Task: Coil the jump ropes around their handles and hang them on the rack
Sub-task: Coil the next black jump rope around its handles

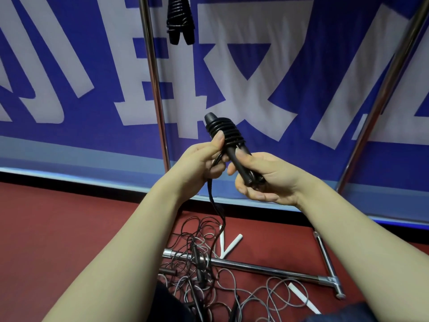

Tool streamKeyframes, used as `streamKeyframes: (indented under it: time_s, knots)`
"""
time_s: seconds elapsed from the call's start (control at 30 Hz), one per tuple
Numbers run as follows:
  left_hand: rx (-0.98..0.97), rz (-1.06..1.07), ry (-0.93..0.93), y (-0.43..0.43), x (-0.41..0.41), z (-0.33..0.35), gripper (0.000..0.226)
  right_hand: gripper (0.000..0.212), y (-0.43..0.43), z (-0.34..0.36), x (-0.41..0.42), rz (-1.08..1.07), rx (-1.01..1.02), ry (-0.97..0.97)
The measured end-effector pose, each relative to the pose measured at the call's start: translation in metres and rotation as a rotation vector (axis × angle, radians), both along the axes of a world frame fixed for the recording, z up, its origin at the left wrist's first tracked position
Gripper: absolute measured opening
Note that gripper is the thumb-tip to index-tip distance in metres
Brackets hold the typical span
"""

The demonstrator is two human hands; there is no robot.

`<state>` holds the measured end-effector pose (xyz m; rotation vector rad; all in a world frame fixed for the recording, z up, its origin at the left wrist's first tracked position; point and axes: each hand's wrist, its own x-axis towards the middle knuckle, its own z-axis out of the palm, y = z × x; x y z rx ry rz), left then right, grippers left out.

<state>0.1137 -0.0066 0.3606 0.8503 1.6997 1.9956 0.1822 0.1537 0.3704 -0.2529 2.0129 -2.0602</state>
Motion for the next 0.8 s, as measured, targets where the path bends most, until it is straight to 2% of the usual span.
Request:
streamKeyframes:
  time_s: [0.23, 0.4, 0.5, 0.63, 0.7, 0.8]
  knots:
    - [0.084, -0.099, -0.048, -0.003, -0.006, -0.005, 0.05, 0.038, 0.001, 0.006, 0.005, 0.046, 0.016, 0.017]
    - [0.116, -0.141, -0.058, -0.003, -0.007, -0.007, 0.069, 0.038, 0.003, 0.007, 0.004, 0.043, -0.005, 0.033]
    - [0.174, -0.199, -0.069, -0.003, -0.007, -0.007, 0.064, 0.03, 0.004, 0.006, 0.002, 0.039, -0.028, 0.055]
    - [0.153, -0.112, -0.061, 0.002, -0.004, -0.003, 0.057, 0.03, -0.002, 0.007, 0.0, -0.049, -0.038, 0.092]
    - [0.134, -0.05, -0.057, 0.006, -0.002, -0.001, 0.053, 0.027, -0.003, 0.007, -0.003, -0.111, 0.009, 0.104]
    - [0.03, 0.074, 0.045, 0.01, 0.003, -0.002, 0.042, 0.026, -0.003, 0.006, -0.006, -0.146, 0.146, 0.097]
